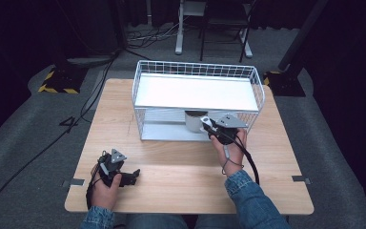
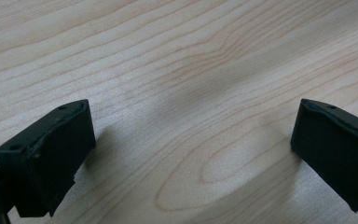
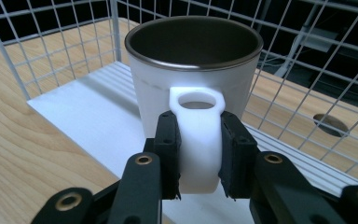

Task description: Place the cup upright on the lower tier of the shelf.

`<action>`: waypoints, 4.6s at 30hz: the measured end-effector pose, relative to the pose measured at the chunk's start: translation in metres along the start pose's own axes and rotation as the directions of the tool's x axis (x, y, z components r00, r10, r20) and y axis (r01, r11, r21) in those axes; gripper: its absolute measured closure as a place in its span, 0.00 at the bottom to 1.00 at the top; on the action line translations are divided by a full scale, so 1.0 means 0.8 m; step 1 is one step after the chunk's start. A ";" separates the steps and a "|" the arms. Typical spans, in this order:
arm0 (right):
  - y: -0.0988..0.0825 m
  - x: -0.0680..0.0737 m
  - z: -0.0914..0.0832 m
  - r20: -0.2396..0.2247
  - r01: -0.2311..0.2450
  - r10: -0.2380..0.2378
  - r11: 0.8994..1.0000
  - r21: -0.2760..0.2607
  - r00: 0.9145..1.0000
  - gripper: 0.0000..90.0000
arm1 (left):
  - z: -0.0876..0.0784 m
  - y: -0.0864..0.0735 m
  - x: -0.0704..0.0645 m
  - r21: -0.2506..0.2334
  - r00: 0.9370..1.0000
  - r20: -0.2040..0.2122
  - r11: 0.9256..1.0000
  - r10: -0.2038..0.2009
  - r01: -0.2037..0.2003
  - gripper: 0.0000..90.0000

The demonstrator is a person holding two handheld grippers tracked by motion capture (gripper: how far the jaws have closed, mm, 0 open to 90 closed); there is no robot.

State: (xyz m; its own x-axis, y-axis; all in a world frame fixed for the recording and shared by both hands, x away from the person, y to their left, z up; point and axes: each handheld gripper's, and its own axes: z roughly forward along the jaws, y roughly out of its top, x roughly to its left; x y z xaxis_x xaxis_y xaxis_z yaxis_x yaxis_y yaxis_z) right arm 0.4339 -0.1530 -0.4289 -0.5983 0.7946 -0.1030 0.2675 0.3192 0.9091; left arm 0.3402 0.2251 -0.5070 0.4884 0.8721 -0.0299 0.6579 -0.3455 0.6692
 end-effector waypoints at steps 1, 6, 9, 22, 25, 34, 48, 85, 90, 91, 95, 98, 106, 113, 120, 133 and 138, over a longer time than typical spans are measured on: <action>-0.001 0.000 0.002 0.001 0.001 -0.001 1.000 0.003 1.000 0.80 | 0.000 0.000 0.000 0.000 1.000 -0.001 1.000 0.001 -0.001 0.00; -0.007 -0.003 0.011 0.012 0.005 -0.006 1.000 0.015 1.000 0.80 | 0.000 0.000 0.000 0.000 1.000 0.000 1.000 0.001 -0.001 0.00; -0.010 -0.005 0.015 0.022 -0.002 0.002 1.000 0.016 1.000 0.80 | 0.000 0.000 0.000 0.000 1.000 0.000 1.000 0.001 -0.001 0.00; -0.020 -0.011 0.023 0.021 -0.048 0.048 0.999 0.014 0.999 0.80 | 0.000 0.000 0.000 0.000 1.000 0.000 1.000 0.001 -0.001 0.00; -0.022 -0.013 0.023 0.022 -0.051 0.051 0.999 0.016 0.998 0.79 | 0.000 0.000 0.000 0.000 1.000 0.000 1.000 0.001 -0.001 0.00; -0.028 -0.017 0.022 0.026 -0.068 0.068 0.998 0.015 0.997 0.79 | 0.000 0.000 0.000 0.000 1.000 0.000 1.000 0.001 -0.001 0.00; -0.022 -0.013 0.007 0.036 -0.058 0.058 0.998 0.004 0.998 0.52 | -0.001 -0.001 0.000 0.000 1.000 -0.005 1.000 -0.002 0.002 0.00; -0.056 -0.069 -0.141 0.016 -0.085 0.084 0.993 0.082 0.996 0.31 | -0.011 -0.012 0.009 -0.001 1.000 -0.003 1.000 0.000 0.000 0.00; -0.070 -0.085 -0.159 0.042 -0.099 0.095 0.990 0.100 0.995 0.28 | -0.011 -0.012 0.012 0.003 1.000 -0.001 1.000 0.006 -0.006 0.00; -0.073 -0.088 -0.162 0.046 -0.104 0.099 0.989 0.105 0.994 0.28 | -0.011 -0.011 0.013 0.003 1.000 -0.002 1.000 0.004 -0.004 0.00; -0.086 -0.098 -0.171 0.050 -0.115 0.109 0.984 0.136 0.993 0.26 | -0.011 -0.011 0.013 0.002 1.000 -0.009 1.000 -0.001 0.001 0.00; -0.096 -0.104 -0.175 0.044 -0.119 0.113 0.979 0.168 0.993 0.26 | -0.010 -0.011 0.013 0.001 1.000 -0.010 1.000 -0.006 0.006 0.00; -0.121 -0.118 -0.182 0.053 -0.132 0.123 0.962 0.237 0.991 0.26 | -0.010 -0.010 0.012 0.002 1.000 -0.019 1.000 -0.017 0.017 0.00; -0.142 -0.122 -0.186 0.049 -0.156 0.149 0.944 0.291 0.988 0.20 | -0.010 -0.010 0.012 0.003 1.000 -0.019 1.000 -0.019 0.019 0.00; -0.161 -0.123 -0.188 0.067 -0.189 0.177 0.933 0.306 0.982 0.20 | -0.010 -0.010 0.012 0.002 1.000 -0.020 1.000 -0.018 0.018 0.00; -0.190 -0.116 -0.182 0.089 -0.175 0.155 0.931 0.320 0.984 0.20 | -0.009 -0.009 0.013 0.002 1.000 -0.020 1.000 -0.019 0.019 0.00; -0.195 -0.110 -0.177 0.090 -0.156 0.134 0.936 0.316 0.987 0.17 | -0.009 -0.009 0.013 0.003 1.000 -0.021 1.000 -0.019 0.020 0.00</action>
State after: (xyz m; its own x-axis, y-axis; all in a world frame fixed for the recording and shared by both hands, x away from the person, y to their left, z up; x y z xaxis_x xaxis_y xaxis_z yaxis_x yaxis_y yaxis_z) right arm 0.3376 -0.3458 -0.5049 -0.4865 0.8735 -0.0163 0.5821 0.3381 0.7395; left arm 0.3362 0.2391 -0.5068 0.4633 0.8858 -0.0273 0.6689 -0.3294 0.6664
